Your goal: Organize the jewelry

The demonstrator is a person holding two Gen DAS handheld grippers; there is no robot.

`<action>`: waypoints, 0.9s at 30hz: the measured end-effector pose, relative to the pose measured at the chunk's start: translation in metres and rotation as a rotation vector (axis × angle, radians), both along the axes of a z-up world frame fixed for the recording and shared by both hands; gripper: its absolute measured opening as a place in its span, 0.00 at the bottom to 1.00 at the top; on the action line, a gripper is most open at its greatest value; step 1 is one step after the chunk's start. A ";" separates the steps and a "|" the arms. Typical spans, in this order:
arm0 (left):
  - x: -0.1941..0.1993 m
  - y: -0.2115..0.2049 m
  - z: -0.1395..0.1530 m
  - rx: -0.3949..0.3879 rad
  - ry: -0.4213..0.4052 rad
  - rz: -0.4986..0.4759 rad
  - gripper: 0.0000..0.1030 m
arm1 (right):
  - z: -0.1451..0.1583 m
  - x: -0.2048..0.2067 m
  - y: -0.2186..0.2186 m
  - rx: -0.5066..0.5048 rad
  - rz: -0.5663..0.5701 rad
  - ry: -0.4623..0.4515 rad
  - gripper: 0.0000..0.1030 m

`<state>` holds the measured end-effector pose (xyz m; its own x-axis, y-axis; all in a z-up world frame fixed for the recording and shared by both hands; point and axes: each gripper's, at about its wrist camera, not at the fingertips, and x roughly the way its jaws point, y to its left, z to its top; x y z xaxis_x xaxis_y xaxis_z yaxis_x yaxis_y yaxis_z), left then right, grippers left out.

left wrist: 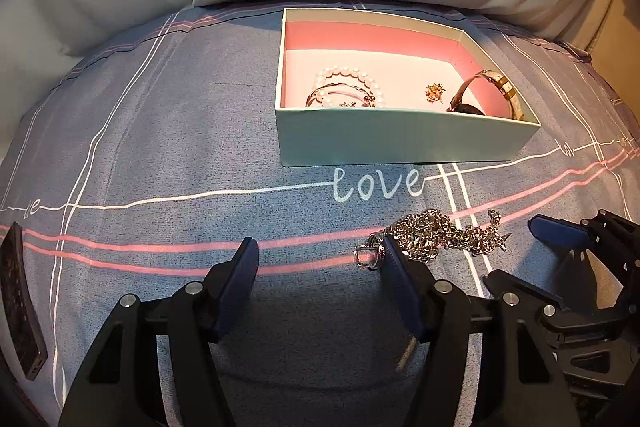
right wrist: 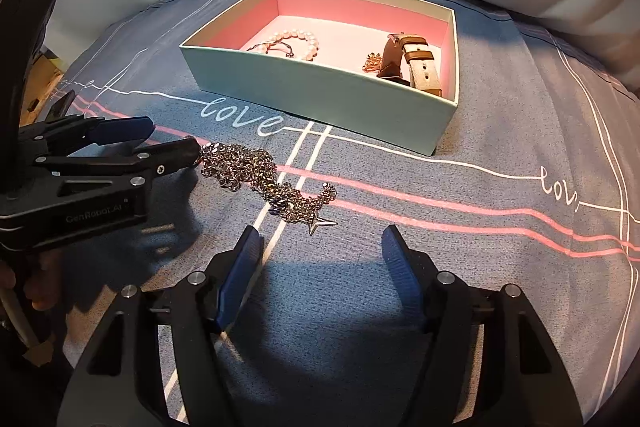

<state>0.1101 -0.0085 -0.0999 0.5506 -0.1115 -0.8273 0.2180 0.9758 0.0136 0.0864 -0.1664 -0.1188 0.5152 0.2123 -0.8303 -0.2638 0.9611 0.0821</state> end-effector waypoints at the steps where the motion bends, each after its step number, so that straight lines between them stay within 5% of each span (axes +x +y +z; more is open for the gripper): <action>1: 0.000 -0.002 0.000 0.000 -0.003 -0.004 0.56 | 0.000 0.000 -0.001 0.004 -0.002 0.000 0.62; 4: 0.000 -0.006 -0.001 0.005 -0.016 -0.021 0.43 | -0.001 -0.001 -0.003 0.008 -0.005 -0.001 0.62; 9: 0.003 0.007 0.002 -0.094 0.011 -0.007 0.12 | -0.001 -0.003 -0.001 -0.006 0.001 -0.003 0.62; 19: -0.004 0.020 0.008 -0.134 0.036 0.026 0.12 | -0.002 -0.004 0.002 -0.026 -0.001 -0.011 0.62; 22: -0.006 0.013 0.009 -0.127 0.038 0.010 0.12 | 0.000 -0.003 0.001 -0.024 -0.017 -0.012 0.45; 24: -0.008 0.006 0.010 -0.121 0.039 -0.009 0.12 | 0.001 -0.003 -0.001 -0.002 -0.022 -0.004 0.17; 27: -0.009 -0.003 0.012 -0.111 0.035 -0.031 0.12 | 0.003 -0.001 -0.004 0.017 -0.024 0.002 0.10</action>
<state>0.1008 -0.0116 -0.0875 0.5169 -0.2197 -0.8274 0.2467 0.9637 -0.1018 0.0850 -0.1706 -0.1156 0.5188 0.2142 -0.8276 -0.2407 0.9655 0.0991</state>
